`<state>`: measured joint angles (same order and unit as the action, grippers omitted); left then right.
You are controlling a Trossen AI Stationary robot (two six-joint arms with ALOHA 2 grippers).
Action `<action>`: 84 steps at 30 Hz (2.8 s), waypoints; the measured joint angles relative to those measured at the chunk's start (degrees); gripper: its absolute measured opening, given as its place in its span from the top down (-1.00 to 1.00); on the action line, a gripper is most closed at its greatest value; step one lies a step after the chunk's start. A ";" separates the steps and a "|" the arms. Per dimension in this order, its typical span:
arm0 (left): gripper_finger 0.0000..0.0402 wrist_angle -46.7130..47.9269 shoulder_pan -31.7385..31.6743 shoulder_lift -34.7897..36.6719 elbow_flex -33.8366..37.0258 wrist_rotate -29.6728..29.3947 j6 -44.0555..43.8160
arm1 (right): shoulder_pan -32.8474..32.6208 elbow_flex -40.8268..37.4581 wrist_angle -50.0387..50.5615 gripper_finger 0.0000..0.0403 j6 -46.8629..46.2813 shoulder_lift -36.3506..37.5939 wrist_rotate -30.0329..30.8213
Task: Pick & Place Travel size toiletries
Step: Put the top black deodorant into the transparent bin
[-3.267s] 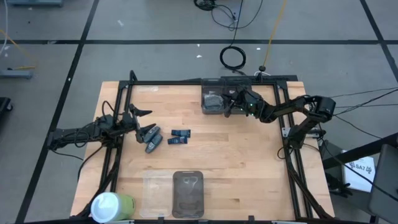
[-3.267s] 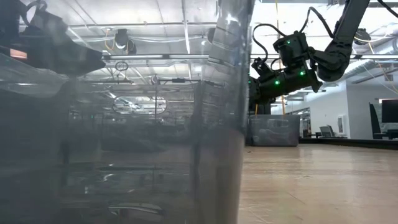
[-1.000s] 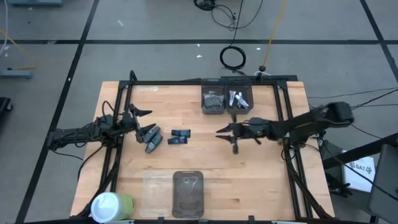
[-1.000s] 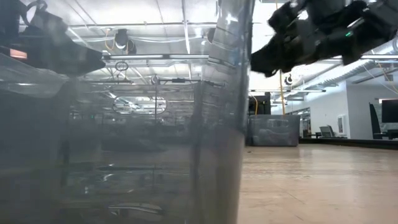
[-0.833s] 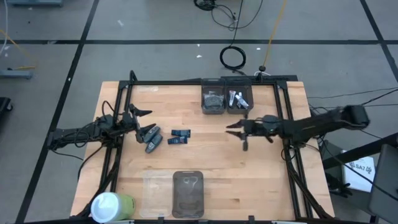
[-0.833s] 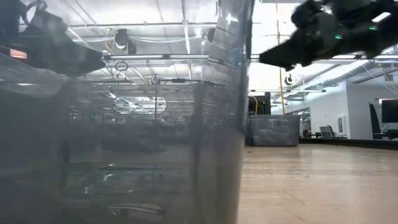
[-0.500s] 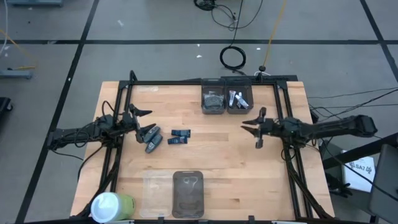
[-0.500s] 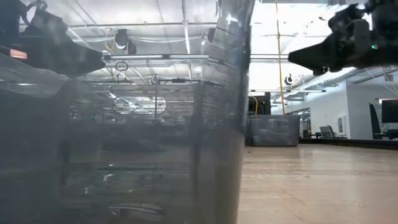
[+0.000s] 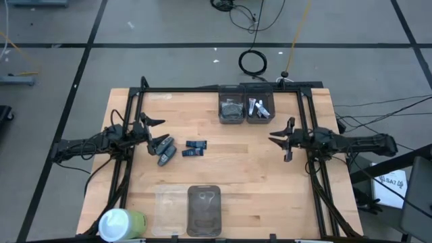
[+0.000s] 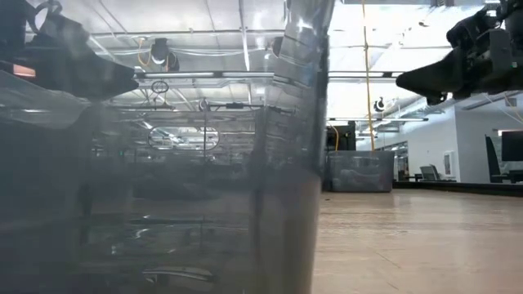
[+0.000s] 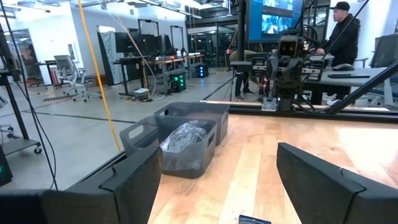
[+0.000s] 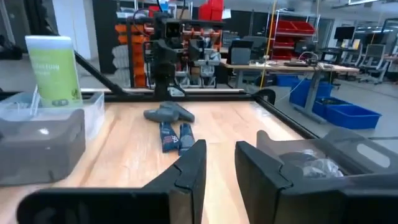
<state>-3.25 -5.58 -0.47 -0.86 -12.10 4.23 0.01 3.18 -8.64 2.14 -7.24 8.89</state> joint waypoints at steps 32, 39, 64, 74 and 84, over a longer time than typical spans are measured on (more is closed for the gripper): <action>-0.54 0.00 0.00 0.00 0.00 0.00 0.00 | -0.05 0.31 6.21 0.63 -0.14 6.64 -7.53; -0.54 -0.23 -0.01 0.00 0.00 -0.02 0.33 | -0.07 0.31 6.28 0.63 -0.14 6.64 -7.53; -0.54 -2.98 -0.02 -1.94 -0.44 0.00 -31.23 | -0.07 0.31 6.31 0.63 -0.15 6.63 -7.51; -0.54 34.75 0.00 -26.90 -24.01 -3.56 -39.19 | -0.07 0.31 6.31 0.63 -0.16 6.63 -7.51; -0.54 54.34 0.00 -51.77 -33.62 -4.25 -42.15 | -0.07 0.31 6.31 0.63 -0.15 6.62 -7.51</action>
<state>51.09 -5.58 -52.24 -34.48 -16.35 -37.92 -0.05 3.49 -2.33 1.99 -0.62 1.39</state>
